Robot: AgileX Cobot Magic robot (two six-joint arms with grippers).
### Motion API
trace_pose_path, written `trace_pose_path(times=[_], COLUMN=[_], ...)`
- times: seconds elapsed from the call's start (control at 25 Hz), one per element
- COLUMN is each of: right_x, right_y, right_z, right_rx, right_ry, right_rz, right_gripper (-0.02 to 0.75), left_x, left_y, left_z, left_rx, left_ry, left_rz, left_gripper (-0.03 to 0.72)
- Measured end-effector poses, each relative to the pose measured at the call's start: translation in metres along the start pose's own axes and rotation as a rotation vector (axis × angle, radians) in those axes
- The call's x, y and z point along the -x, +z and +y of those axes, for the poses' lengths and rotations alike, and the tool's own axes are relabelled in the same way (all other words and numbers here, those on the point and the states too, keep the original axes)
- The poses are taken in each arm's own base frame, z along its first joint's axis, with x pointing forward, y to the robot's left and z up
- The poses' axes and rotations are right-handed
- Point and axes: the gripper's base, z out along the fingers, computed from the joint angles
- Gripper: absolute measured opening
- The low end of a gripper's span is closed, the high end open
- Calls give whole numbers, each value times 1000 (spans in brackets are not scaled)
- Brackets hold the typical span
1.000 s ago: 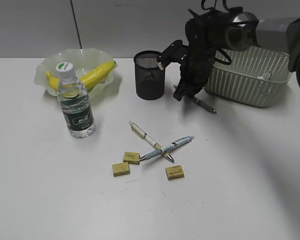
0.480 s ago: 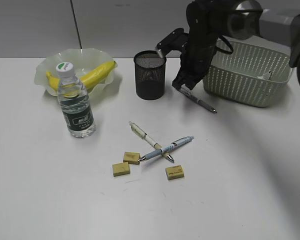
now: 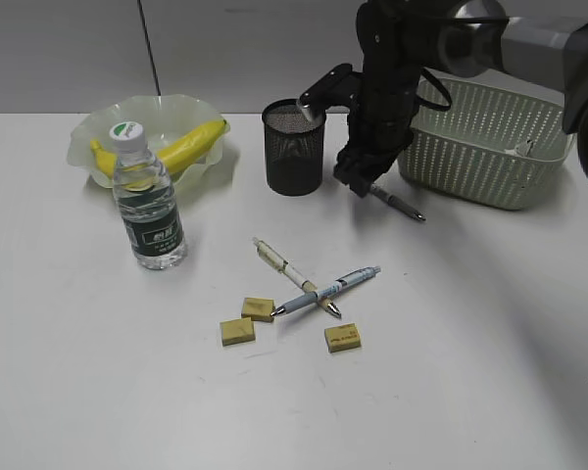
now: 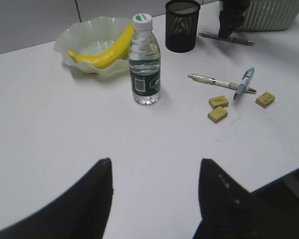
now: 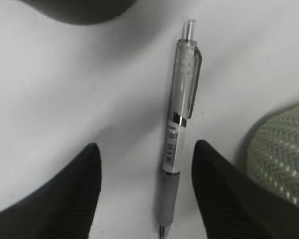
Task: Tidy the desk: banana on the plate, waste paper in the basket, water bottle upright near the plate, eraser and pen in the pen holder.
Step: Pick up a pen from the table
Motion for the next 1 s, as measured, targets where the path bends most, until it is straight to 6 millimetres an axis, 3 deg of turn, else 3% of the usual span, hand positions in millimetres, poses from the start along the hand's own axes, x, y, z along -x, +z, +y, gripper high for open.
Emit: trace_pose_path(times=[1.0], right_x=[-3], right_y=[-2], right_z=[13], right_rx=[-23], right_ry=[-23], right_rz=[101], right_gripper=[484], left_x=[0], left_y=[0], left_z=[0], left_rx=[0], left_ry=[0], left_rz=[0], left_gripper=[414])
